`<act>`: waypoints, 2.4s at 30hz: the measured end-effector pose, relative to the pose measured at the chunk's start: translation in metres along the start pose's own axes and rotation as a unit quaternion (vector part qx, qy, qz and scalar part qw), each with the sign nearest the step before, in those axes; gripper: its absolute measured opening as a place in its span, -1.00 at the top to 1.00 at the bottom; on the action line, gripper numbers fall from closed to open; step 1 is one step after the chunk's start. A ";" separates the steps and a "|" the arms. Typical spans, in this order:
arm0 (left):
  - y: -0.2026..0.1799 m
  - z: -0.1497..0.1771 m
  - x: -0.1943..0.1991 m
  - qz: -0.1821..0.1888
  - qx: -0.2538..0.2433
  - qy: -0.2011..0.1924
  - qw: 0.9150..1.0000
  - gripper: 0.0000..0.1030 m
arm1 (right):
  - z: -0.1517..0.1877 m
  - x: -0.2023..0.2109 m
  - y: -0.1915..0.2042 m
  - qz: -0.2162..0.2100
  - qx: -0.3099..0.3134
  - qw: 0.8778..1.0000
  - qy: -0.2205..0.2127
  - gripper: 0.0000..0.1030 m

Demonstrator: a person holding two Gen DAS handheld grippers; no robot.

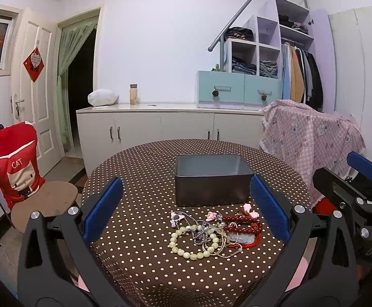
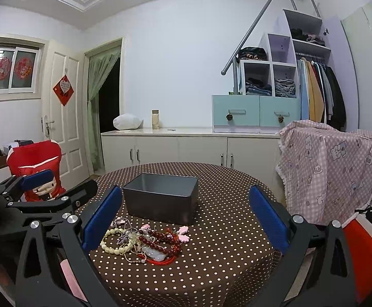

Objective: Organize jewelry

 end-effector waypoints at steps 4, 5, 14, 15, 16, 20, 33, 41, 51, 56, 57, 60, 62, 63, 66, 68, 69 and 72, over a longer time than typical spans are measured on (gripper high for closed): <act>0.001 0.001 -0.002 -0.001 0.000 0.004 1.000 -0.89 | 0.000 -0.001 0.001 -0.002 0.000 1.000 0.002 -0.85; 0.001 0.001 -0.002 -0.002 0.000 0.003 1.000 -0.89 | 0.000 -0.001 0.001 -0.002 0.000 1.000 0.003 -0.85; 0.004 0.002 -0.004 -0.002 0.001 0.004 1.000 -0.89 | -0.001 -0.003 0.001 -0.002 0.002 1.000 0.004 -0.85; 0.004 0.002 -0.004 -0.002 0.002 0.003 1.000 -0.89 | -0.001 -0.003 0.001 -0.002 0.002 1.000 0.004 -0.85; 0.005 0.002 -0.004 -0.003 0.002 0.003 1.000 -0.89 | -0.001 -0.002 0.001 -0.002 0.002 1.000 0.004 -0.85; 0.005 0.002 -0.005 -0.003 0.002 0.002 1.000 -0.89 | -0.001 -0.002 0.002 0.000 0.005 1.000 0.003 -0.85; 0.005 0.002 -0.005 -0.002 0.002 0.001 1.000 -0.89 | 0.000 -0.001 0.002 0.002 0.008 1.000 0.002 -0.85; 0.005 0.002 -0.004 -0.003 0.001 0.001 1.000 -0.89 | -0.001 -0.001 0.003 0.004 0.009 1.000 0.003 -0.85; 0.005 0.002 -0.004 -0.003 0.001 0.001 1.000 -0.89 | -0.001 -0.001 0.004 0.004 0.009 1.000 0.003 -0.85; 0.005 0.003 -0.005 -0.003 0.001 0.002 1.000 -0.89 | -0.001 -0.002 0.004 0.002 0.009 1.000 0.005 -0.85; 0.007 0.003 -0.005 -0.003 0.002 0.003 1.000 -0.89 | -0.001 -0.002 0.005 0.001 0.009 1.000 0.006 -0.85; 0.009 0.005 -0.007 -0.004 0.004 0.007 1.000 -0.89 | -0.001 -0.005 0.007 0.001 0.010 1.000 0.010 -0.85; 0.012 0.006 -0.008 -0.005 0.005 0.009 1.000 -0.89 | -0.001 -0.007 0.008 0.001 0.010 1.000 0.013 -0.85; 0.013 0.006 -0.009 -0.006 0.005 0.011 1.000 -0.89 | -0.001 -0.008 0.008 0.001 0.010 1.000 0.015 -0.85; 0.016 0.009 -0.011 -0.008 0.005 0.015 1.000 -0.89 | 0.001 -0.011 0.009 -0.001 0.009 1.000 0.020 -0.85; 0.017 0.009 -0.013 -0.009 0.005 0.019 1.000 -0.89 | 0.002 -0.014 0.008 -0.001 0.009 1.000 0.025 -0.85; 0.018 0.011 -0.014 -0.010 0.005 0.021 1.000 -0.89 | 0.004 -0.016 0.008 -0.001 0.009 1.000 0.028 -0.85; 0.019 0.014 -0.016 -0.012 0.006 0.028 1.000 -0.89 | 0.008 -0.019 0.008 -0.001 0.006 0.999 0.036 -0.85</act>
Point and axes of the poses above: each gripper's, at about its wrist camera, not at the fingertips, and x roughly against the way its jaws point, y to its left, z to its underside, the point moved 6 cm from there along -x, roughly the way its jaws point, and after that the axes turned 13 degrees about x, right-handed, at the moved point
